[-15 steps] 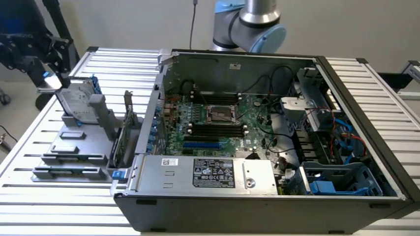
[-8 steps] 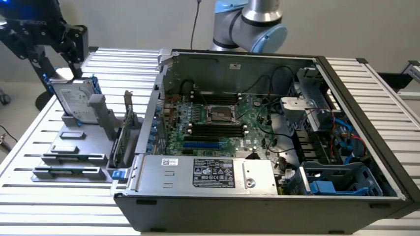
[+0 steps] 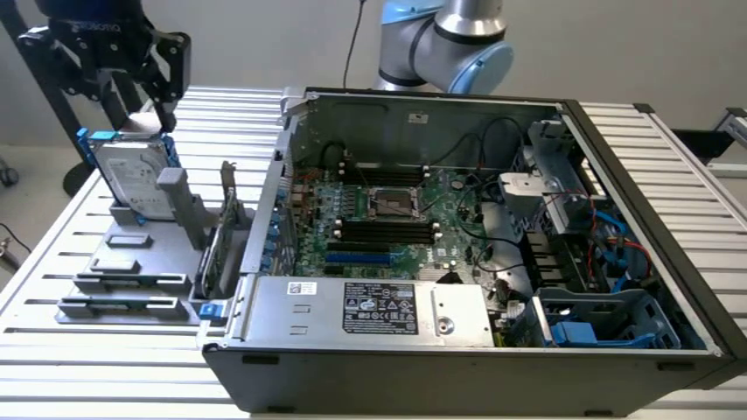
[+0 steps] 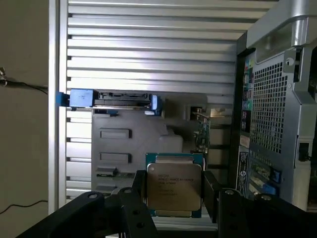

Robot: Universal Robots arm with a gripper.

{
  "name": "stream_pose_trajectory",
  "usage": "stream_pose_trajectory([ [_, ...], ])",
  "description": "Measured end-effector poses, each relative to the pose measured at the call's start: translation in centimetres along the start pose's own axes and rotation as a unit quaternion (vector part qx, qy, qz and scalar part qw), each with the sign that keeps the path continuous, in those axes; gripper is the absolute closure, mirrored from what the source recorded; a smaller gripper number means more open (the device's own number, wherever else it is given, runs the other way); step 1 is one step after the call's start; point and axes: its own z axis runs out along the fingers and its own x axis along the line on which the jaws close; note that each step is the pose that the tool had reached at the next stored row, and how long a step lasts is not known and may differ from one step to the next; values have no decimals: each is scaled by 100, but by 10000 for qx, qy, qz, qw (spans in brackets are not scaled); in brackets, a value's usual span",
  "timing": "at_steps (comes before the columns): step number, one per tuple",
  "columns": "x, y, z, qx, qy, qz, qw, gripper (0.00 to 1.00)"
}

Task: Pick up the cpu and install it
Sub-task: 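Pick up the cpu and move it towards the insertion slot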

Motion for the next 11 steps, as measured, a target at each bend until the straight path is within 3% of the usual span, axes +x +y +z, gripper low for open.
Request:
stream_pose_trajectory([
  [11,-502,33,-30,0,0,0,10000,45],
])
